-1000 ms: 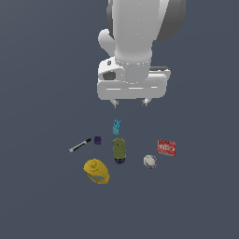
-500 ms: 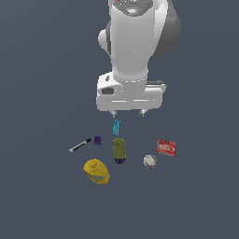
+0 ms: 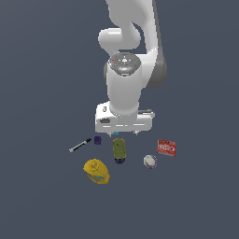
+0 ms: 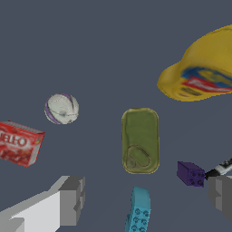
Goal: Pick up a designated object from a clutter of objects.
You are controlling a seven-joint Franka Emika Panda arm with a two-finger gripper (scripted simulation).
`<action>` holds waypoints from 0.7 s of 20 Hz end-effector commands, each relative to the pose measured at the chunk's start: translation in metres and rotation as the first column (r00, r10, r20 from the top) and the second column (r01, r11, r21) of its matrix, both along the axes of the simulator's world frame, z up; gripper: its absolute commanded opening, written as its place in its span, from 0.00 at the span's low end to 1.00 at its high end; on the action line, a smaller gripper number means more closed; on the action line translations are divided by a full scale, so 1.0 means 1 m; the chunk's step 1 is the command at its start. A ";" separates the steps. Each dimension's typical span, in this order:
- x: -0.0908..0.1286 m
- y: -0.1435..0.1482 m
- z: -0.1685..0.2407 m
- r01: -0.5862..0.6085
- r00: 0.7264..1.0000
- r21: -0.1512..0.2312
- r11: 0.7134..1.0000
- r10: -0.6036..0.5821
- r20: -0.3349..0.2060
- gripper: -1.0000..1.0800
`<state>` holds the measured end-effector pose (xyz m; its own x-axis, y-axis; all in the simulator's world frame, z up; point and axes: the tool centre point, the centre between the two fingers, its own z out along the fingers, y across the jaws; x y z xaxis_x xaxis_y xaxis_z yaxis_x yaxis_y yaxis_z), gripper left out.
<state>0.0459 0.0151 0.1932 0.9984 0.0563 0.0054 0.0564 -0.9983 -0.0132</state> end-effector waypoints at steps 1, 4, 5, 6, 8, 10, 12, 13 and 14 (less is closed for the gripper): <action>0.004 -0.004 -0.024 -0.007 1.000 -0.004 1.000 0.007 -0.001 0.96; 0.007 -0.009 -0.047 -0.014 1.000 -0.008 1.000 0.014 -0.002 0.96; 0.008 -0.010 -0.053 -0.016 1.000 -0.009 1.000 0.016 -0.003 0.96; 0.008 -0.011 -0.059 -0.018 1.000 -0.010 1.000 0.018 -0.003 0.96; 0.009 -0.013 -0.069 -0.021 1.000 -0.011 1.000 0.021 -0.004 0.96; 0.009 -0.014 -0.076 -0.024 1.000 -0.012 1.000 0.024 -0.004 0.96; 0.010 -0.015 -0.081 -0.025 1.000 -0.013 1.000 0.025 -0.004 0.96; 0.010 -0.015 -0.083 -0.026 1.000 -0.013 1.000 0.026 -0.005 0.96; 0.010 -0.016 -0.084 -0.026 1.000 -0.013 1.000 0.026 -0.005 0.96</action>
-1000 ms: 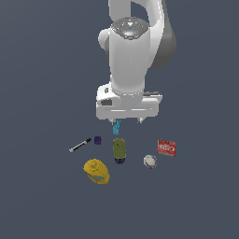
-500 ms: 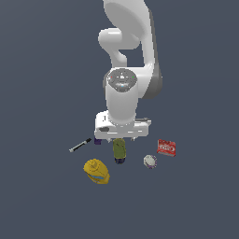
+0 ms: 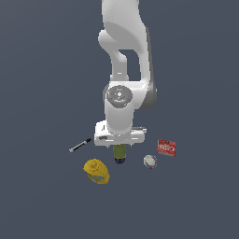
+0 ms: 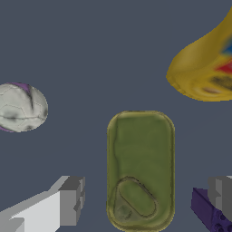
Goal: Pick up a designated object from a clutter of objects.
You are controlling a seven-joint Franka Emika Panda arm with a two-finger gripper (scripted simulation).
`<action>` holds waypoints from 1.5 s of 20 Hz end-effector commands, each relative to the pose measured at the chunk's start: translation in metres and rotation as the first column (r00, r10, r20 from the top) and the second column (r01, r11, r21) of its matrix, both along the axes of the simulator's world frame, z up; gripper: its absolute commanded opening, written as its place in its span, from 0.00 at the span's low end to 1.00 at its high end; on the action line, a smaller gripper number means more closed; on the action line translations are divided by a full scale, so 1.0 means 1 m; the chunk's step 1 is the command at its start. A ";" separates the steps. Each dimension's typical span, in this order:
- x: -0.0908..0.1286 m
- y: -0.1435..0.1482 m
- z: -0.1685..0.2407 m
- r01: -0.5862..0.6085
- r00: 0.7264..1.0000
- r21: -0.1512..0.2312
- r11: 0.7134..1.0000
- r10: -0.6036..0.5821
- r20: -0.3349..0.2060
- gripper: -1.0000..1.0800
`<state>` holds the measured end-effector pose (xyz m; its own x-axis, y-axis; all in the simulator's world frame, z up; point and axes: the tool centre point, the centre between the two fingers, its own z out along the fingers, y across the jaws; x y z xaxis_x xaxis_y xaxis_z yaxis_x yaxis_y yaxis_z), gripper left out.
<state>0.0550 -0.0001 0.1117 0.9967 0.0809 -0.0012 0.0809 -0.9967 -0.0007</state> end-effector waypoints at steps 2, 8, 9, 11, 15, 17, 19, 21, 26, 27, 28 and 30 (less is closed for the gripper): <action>0.000 0.000 -0.001 -0.001 1.000 0.000 1.000 0.001 0.000 0.96; 0.000 0.000 -0.014 -0.001 1.000 0.000 1.000 0.001 0.000 0.96; 0.000 0.000 -0.019 -0.001 1.000 0.000 1.000 0.001 0.000 0.96; -0.001 0.000 -0.029 -0.001 1.000 0.000 1.000 0.001 0.000 0.96; -0.001 0.000 -0.046 -0.001 1.000 -0.001 1.000 0.001 0.001 0.96; 0.000 0.000 -0.051 -0.001 1.000 -0.001 1.000 0.001 0.001 0.96; 0.000 0.000 -0.053 -0.001 1.000 -0.001 1.000 0.001 0.001 0.96; 0.000 0.000 -0.053 -0.001 1.000 -0.001 1.000 0.001 0.001 0.00; 0.000 0.000 -0.053 -0.001 1.000 -0.001 1.000 0.001 0.001 0.00; 0.000 0.000 -0.053 -0.001 1.000 -0.001 1.000 0.001 0.001 0.00; 0.000 0.000 -0.053 -0.001 1.000 -0.001 1.000 0.001 0.001 0.00; 0.000 0.000 -0.053 -0.001 1.000 -0.001 1.000 0.001 0.001 0.00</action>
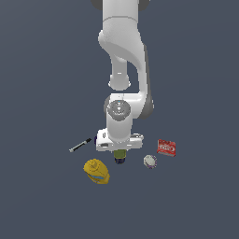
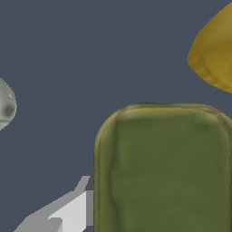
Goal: Pick up a designated object from a clutter of objects.
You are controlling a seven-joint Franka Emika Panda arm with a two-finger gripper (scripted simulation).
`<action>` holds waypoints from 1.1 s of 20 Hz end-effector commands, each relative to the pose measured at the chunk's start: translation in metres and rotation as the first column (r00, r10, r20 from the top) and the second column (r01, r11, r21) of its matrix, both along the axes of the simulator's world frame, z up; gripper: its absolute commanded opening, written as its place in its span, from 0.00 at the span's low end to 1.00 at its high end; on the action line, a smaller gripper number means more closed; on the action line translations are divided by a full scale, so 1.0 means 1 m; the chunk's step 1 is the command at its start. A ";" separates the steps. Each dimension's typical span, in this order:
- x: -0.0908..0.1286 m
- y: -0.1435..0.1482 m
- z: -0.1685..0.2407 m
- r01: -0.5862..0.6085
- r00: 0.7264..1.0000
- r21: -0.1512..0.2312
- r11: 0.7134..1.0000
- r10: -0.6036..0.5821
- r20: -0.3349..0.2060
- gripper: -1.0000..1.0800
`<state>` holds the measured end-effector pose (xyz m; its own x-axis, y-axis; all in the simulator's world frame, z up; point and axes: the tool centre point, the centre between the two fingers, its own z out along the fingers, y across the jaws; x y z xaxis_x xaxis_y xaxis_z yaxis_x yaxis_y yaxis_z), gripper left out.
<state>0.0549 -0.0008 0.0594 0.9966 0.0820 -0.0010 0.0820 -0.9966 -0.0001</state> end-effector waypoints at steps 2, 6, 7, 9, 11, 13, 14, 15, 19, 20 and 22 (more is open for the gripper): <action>0.000 0.000 0.000 0.000 1.000 0.000 1.000 0.000 0.000 0.00; 0.000 0.000 0.007 0.000 1.000 0.000 1.000 0.000 0.000 0.00; -0.001 0.000 0.010 0.000 1.000 0.000 1.000 0.000 0.000 0.00; -0.001 0.000 0.018 0.000 1.000 0.000 1.000 0.000 0.000 0.00; -0.002 0.000 0.029 0.000 1.000 0.000 1.000 0.000 0.000 0.00; -0.003 0.000 0.042 0.000 1.000 0.000 1.000 0.000 0.000 0.00; -0.003 0.000 0.049 0.000 1.000 0.000 1.000 0.000 0.000 0.00; -0.004 0.000 0.057 0.000 1.000 0.000 1.000 0.000 0.000 0.00; -0.006 0.001 0.095 0.000 1.000 0.000 1.000 0.000 0.000 0.00; -0.007 0.001 0.105 0.000 1.000 0.000 1.000 0.000 0.000 0.00; -0.008 0.001 0.128 0.000 1.000 0.000 1.000 0.000 0.000 0.00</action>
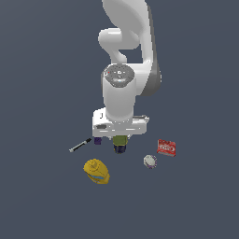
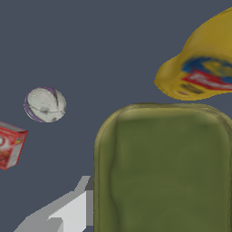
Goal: Pick up a designated object from a clutter of objects.
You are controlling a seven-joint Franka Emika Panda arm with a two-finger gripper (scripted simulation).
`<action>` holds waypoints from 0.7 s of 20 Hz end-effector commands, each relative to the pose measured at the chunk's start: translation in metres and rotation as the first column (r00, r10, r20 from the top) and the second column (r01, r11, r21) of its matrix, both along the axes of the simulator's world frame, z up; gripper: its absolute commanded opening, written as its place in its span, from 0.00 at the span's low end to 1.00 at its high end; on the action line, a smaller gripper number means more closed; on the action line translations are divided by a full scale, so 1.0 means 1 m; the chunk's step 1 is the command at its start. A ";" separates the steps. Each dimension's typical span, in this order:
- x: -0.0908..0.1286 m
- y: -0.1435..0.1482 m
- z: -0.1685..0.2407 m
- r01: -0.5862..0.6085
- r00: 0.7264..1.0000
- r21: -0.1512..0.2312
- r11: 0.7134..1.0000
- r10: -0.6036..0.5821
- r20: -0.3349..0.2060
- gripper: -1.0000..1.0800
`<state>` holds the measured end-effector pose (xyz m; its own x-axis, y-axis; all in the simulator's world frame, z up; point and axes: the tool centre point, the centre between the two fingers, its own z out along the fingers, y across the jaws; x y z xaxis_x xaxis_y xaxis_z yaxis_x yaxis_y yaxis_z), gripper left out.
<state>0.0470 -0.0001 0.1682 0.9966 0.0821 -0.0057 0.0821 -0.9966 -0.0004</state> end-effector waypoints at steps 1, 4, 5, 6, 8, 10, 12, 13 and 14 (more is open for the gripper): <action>-0.001 0.000 0.031 0.000 1.000 0.000 1.000 0.000 0.005 0.00; -0.003 0.000 0.067 0.000 1.000 0.000 1.000 0.000 0.005 0.00; -0.003 0.000 0.079 0.000 1.000 0.000 1.000 0.000 0.005 0.00; -0.004 0.000 0.090 0.000 1.000 0.000 1.000 0.000 0.005 0.00; -0.005 0.001 0.113 0.000 1.000 0.000 1.000 0.000 0.005 0.00; -0.006 0.001 0.136 0.000 1.000 0.000 1.000 0.000 0.005 0.00; -0.006 0.001 0.158 0.000 1.000 0.000 1.000 0.000 0.005 0.00; -0.007 0.001 0.168 0.000 1.000 0.000 1.000 0.000 0.005 0.00; -0.007 0.001 0.179 0.000 1.000 0.000 1.000 0.000 0.005 0.00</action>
<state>0.0405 0.0008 0.3285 0.9966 0.0822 -0.0037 0.0822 -0.9966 -0.0002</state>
